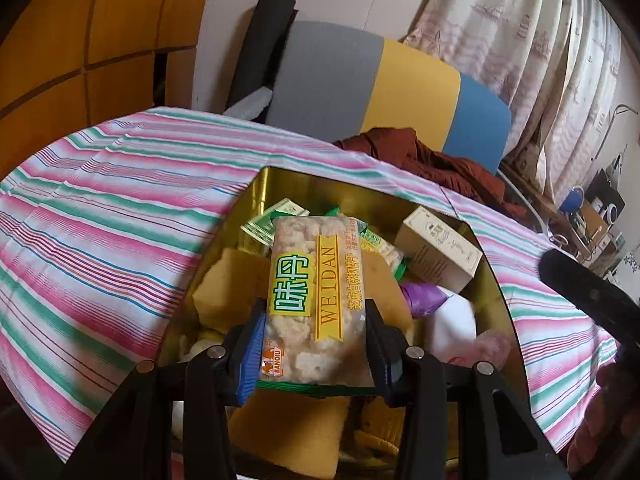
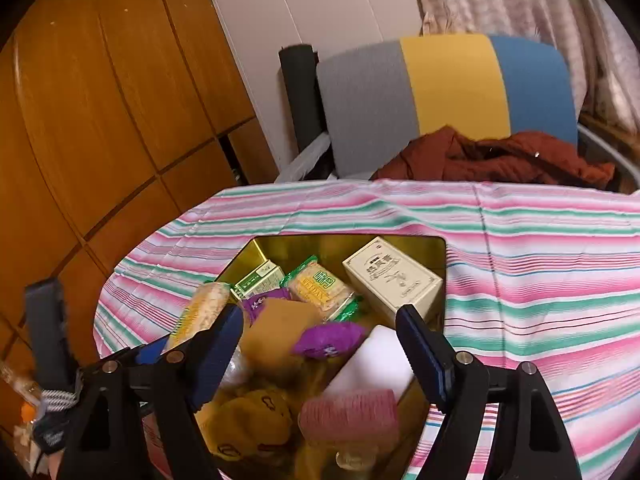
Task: Organize objects
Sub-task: 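Open both grippers to drop the packs into the gold tray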
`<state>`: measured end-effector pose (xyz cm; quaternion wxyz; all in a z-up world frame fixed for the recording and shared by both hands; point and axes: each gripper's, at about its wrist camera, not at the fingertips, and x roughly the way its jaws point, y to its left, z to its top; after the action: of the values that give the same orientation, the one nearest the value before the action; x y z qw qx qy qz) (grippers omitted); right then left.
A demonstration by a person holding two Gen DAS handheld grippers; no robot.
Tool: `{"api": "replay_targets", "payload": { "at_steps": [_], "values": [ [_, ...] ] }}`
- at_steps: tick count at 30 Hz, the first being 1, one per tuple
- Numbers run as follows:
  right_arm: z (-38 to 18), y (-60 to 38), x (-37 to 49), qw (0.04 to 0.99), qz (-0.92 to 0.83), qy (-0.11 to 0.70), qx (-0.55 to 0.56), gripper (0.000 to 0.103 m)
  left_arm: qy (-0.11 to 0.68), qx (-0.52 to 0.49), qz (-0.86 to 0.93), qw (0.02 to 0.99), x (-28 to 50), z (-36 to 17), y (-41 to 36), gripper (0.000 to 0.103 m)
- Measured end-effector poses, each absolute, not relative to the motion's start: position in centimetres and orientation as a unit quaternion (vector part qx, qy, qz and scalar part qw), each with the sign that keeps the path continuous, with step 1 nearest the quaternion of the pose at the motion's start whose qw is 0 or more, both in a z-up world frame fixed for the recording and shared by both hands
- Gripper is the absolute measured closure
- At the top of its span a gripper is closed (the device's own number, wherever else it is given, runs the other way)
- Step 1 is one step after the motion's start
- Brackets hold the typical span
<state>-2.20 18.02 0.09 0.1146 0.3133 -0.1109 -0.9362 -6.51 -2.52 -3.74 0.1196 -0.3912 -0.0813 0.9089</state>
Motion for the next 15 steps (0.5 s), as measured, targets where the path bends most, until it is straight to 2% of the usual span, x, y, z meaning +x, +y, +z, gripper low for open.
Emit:
{"api": "replay_targets", "payload": {
  "at_steps": [4,8,15],
  "values": [
    [-0.2,18.7,-1.1,0.109,-0.935,-0.124,0.312,0.022,-0.071,-0.404,0.904,0.119,-6.9,-3.9,-1.5,0.054],
    [-0.8,19.6,-0.7,0.105,-0.931,-0.139,0.320,0.022,-0.059,-0.394,0.912,0.102,-6.5,-2.9,-0.9,0.033],
    [-1.6,20.5,0.0,0.099,-0.926,-0.155,0.329,0.021,-0.075,-0.342,0.931,0.099,-4.5,0.3,-1.2,0.032]
  ]
}}
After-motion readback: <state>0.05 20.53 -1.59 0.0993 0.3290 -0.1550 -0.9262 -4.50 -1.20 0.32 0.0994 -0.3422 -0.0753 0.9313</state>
